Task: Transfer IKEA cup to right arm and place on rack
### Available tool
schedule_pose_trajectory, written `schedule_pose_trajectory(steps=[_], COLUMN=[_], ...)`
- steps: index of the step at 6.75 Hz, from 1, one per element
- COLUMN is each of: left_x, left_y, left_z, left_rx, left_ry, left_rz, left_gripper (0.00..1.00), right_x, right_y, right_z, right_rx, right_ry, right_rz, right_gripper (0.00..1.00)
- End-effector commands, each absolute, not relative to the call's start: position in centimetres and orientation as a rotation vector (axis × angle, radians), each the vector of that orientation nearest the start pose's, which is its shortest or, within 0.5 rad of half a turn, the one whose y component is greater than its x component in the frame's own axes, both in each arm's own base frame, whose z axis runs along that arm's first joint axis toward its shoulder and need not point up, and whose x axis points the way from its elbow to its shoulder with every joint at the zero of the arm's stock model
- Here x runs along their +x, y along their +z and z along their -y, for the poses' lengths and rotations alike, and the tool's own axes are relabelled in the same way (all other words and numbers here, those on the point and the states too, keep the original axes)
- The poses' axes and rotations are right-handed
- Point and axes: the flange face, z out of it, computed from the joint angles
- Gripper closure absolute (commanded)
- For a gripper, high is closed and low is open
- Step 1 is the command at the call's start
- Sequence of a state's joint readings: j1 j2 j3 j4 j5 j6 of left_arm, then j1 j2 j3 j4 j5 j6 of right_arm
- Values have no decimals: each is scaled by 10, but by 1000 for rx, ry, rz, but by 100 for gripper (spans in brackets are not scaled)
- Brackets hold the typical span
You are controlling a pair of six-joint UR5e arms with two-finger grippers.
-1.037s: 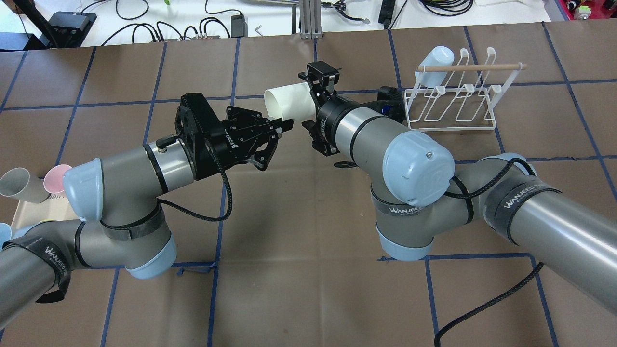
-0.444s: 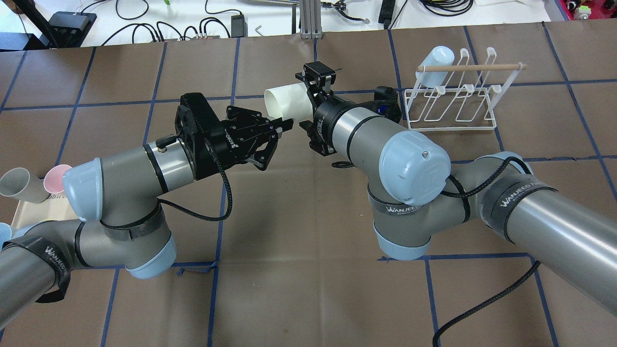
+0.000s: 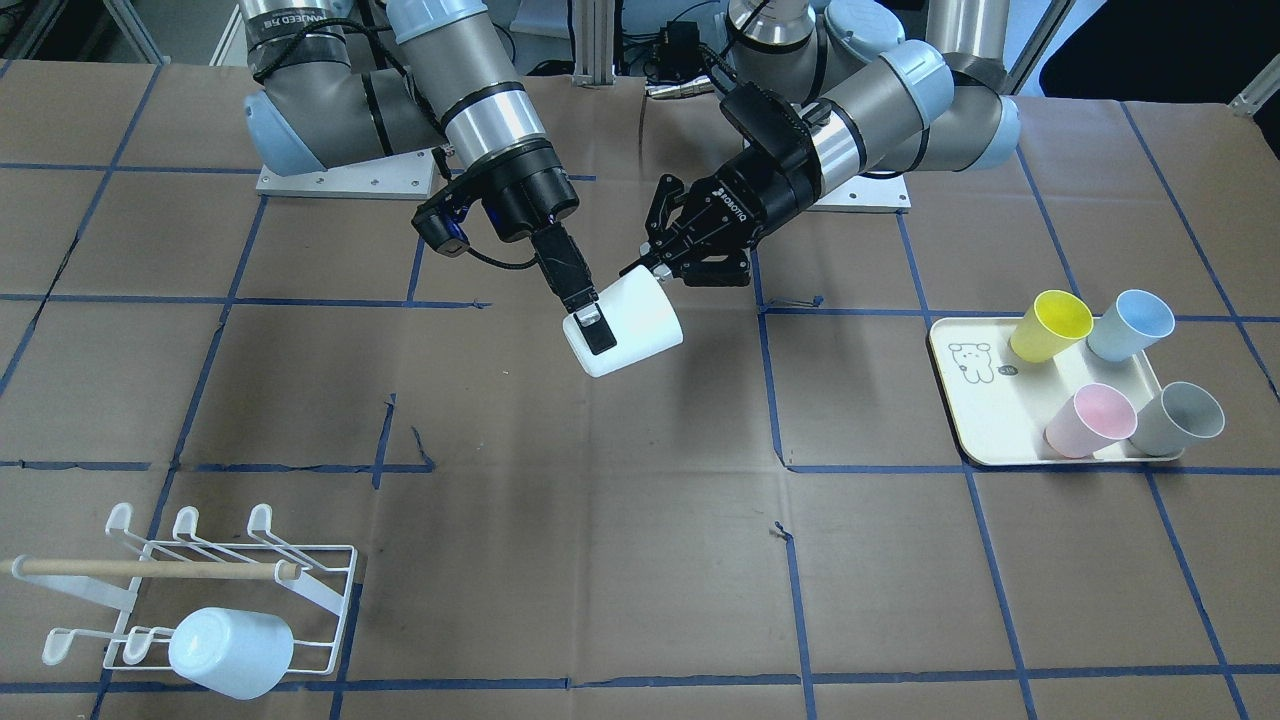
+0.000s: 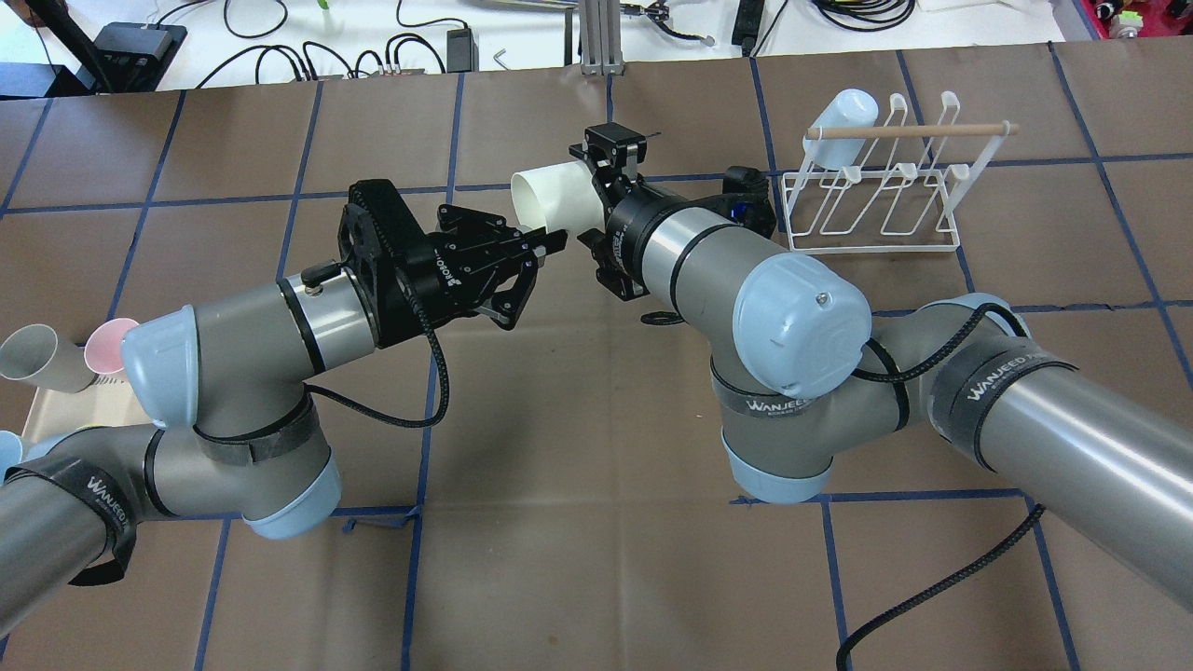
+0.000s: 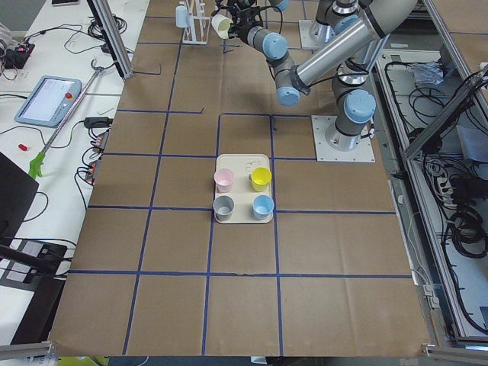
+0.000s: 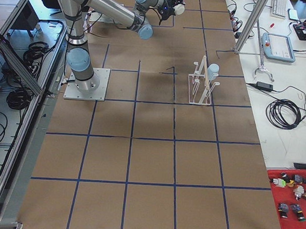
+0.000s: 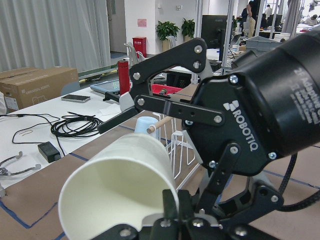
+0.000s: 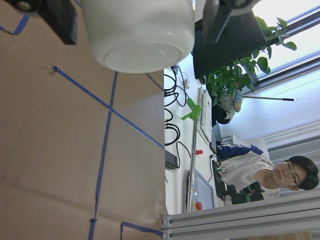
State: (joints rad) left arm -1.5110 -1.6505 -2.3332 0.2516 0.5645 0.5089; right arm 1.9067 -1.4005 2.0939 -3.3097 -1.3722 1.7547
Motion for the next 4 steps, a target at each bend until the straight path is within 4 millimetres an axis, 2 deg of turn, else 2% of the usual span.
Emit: schedule_pose_trajectory(steps=[1, 3, 4], left_x=[-193, -193, -193], left_y=[347, 348, 348], left_z=[407, 408, 408], left_rx=[-1047, -1049, -1052], left_ry=[1372, 1377, 1381], left_rz=[1873, 1874, 1872], left_gripper=[96, 91, 76], right_x=[312, 312, 312], right_y=[369, 369, 369], right_z=[429, 428, 428], right_rx=[1273, 1262, 1261], right_ry=[-432, -438, -439], right_rz=[-1681, -1681, -1680], right_gripper=[38, 48, 50])
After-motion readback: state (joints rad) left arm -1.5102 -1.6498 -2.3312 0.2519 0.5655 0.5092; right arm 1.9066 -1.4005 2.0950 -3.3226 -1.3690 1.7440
